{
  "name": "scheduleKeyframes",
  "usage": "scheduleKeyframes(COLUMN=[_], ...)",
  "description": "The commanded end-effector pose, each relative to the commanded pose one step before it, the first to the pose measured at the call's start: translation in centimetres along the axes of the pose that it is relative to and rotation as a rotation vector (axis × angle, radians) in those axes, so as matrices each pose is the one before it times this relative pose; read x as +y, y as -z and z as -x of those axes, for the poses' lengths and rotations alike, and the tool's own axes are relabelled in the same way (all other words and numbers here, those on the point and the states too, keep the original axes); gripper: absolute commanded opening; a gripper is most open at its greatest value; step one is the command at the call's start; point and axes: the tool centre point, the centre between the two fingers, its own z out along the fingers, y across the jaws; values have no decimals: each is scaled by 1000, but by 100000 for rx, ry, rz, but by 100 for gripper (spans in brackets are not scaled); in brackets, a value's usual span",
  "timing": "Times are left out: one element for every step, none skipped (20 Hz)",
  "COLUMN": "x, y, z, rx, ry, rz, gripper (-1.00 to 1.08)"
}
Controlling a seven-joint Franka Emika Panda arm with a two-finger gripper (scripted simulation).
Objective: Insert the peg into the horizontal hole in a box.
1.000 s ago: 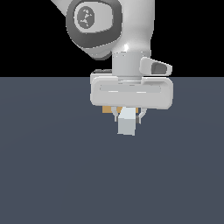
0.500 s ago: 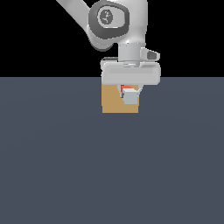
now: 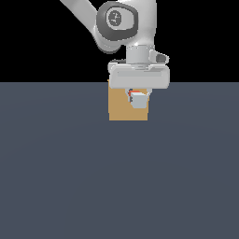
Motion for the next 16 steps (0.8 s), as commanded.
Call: scheduleKeyframes(x=[111, -107, 107, 106, 0, 0, 0, -117, -2, -5, -9, -11, -12, -21, -12, -11], y=[216, -223, 227, 231, 0, 0, 0, -245, 0, -1, -1, -2, -2, 45, -3, -4], z=[17, 22, -16, -17, 0, 0, 0, 30, -47, -142, -237, -332, -428, -516, -621, -717], rx=[80, -93, 83, 84, 0, 0, 0, -91, 0, 0, 0, 0, 0, 24, 0, 0], ry=[-57, 7, 117, 119, 0, 0, 0, -30, 0, 0, 0, 0, 0, -6, 0, 0], rz=[402, -404, 336, 342, 0, 0, 0, -420, 0, 0, 0, 0, 0, 64, 0, 0], gripper=[-100, -100, -100, -100, -100, -100, -100, -100, -100, -100, -100, -100, -100, -100, -100, -100])
